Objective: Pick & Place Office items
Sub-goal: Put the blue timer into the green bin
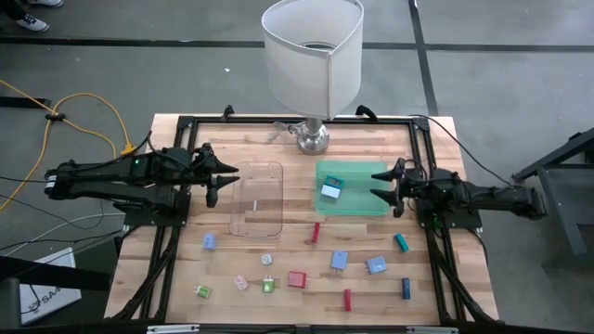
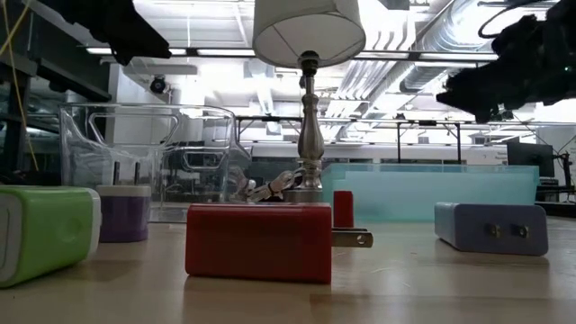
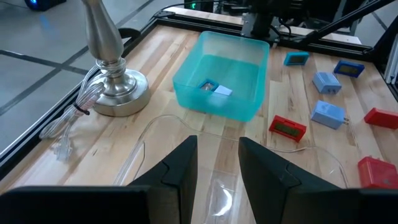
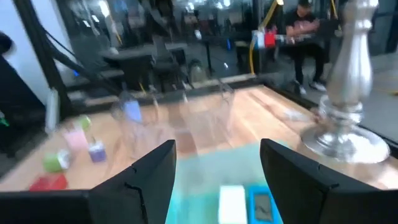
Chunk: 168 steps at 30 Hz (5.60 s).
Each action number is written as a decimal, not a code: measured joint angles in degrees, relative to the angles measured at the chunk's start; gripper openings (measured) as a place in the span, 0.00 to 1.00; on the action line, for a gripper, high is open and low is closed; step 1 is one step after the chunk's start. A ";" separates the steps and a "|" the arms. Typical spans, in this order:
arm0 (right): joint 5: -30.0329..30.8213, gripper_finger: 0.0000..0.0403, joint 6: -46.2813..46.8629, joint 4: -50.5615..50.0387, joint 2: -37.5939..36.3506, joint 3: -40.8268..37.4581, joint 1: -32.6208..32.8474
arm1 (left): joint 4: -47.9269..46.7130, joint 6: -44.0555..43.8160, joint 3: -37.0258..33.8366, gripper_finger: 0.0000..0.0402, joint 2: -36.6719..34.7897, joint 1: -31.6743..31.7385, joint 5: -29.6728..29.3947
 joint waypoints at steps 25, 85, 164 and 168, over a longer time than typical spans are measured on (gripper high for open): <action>15.66 0.55 20.48 -28.37 32.42 28.78 22.43 | 0.00 0.03 0.00 0.27 0.01 0.01 0.00; 0.55 0.55 104.64 -63.12 79.97 43.91 56.05 | 0.02 0.05 0.00 0.27 0.01 0.00 0.00; 20.64 0.16 66.92 -62.91 62.44 48.50 33.96 | 0.02 0.05 0.00 0.27 0.01 0.01 0.00; 19.71 0.16 54.35 -57.22 62.36 48.50 23.71 | 0.02 0.05 0.00 0.27 0.00 -0.01 0.00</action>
